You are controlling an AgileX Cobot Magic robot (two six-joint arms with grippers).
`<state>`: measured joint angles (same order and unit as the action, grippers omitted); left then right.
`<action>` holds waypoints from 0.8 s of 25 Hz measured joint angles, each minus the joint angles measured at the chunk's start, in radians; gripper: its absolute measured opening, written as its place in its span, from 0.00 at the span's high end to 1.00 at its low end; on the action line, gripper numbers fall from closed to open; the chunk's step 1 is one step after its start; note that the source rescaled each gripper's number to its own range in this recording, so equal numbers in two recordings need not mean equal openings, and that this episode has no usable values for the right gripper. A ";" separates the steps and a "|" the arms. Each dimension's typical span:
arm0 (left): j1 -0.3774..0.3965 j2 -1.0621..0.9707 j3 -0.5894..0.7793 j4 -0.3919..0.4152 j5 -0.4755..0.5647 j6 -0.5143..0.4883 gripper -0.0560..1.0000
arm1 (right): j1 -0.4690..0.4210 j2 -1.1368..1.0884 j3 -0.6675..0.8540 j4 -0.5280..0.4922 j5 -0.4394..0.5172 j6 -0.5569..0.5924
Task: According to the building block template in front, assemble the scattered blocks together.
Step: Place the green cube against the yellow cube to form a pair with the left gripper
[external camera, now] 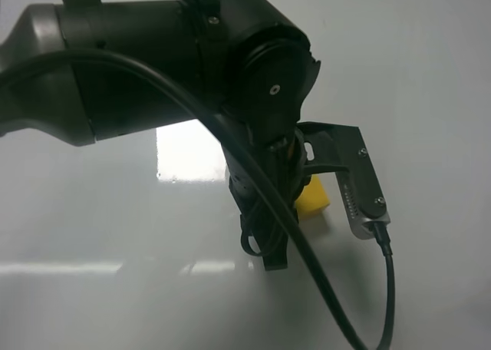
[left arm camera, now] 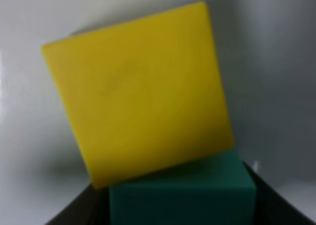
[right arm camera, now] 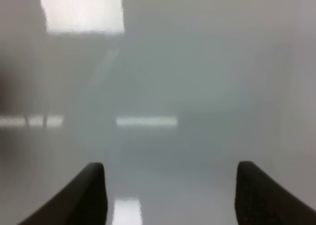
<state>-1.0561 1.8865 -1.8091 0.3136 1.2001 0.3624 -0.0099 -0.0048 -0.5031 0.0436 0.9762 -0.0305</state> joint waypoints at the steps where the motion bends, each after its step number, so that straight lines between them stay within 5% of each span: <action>1: 0.001 0.000 0.000 -0.003 -0.001 -0.006 0.94 | 0.000 0.000 0.000 0.000 0.000 0.000; 12: 0.010 -0.001 -0.001 -0.016 -0.013 -0.157 0.94 | 0.000 0.000 0.000 0.000 0.000 0.000; 20: 0.010 -0.001 -0.001 -0.017 -0.018 -0.177 0.94 | 0.000 0.000 0.000 0.000 0.000 0.000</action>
<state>-1.0460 1.8856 -1.8102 0.2969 1.1822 0.1851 -0.0099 -0.0048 -0.5031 0.0436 0.9762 -0.0305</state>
